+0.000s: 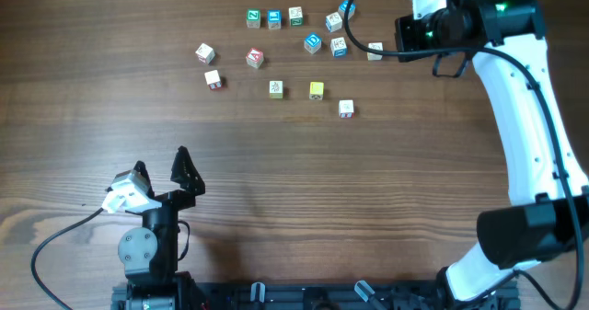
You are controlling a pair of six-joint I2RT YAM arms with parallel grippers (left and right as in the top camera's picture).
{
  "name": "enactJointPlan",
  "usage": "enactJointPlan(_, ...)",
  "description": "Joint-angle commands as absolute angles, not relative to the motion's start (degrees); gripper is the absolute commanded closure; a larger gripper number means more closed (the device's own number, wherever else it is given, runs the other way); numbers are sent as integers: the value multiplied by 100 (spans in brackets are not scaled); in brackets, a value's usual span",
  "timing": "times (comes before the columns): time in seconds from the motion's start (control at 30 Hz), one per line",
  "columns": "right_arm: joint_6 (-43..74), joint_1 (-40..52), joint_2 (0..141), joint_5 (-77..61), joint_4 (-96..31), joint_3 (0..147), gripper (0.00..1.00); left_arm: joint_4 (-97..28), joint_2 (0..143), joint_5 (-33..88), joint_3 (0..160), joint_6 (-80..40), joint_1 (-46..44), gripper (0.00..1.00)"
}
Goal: Form a horizontal line
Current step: 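Reach the right gripper forward over the green-lettered block near the cluster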
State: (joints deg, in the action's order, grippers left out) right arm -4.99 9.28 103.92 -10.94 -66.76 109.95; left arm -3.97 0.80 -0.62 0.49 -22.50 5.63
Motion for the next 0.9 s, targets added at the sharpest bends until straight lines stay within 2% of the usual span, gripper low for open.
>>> enactJointPlan(0.0, -250, 908, 10665, -1170, -6718, 10936, 96, -414, 54, -95, 32, -2119, 576, 0)
enactJointPlan(0.57, 174, 915, 11124, -1170, -6888, 10908, 96, -414, 54, -95, 32, -2119, 576, 0)
enactJointPlan(0.87, 478, 915, 11124, -1173, -6265, 10012, 96, -414, 54, -95, 32, -2119, 576, 0)
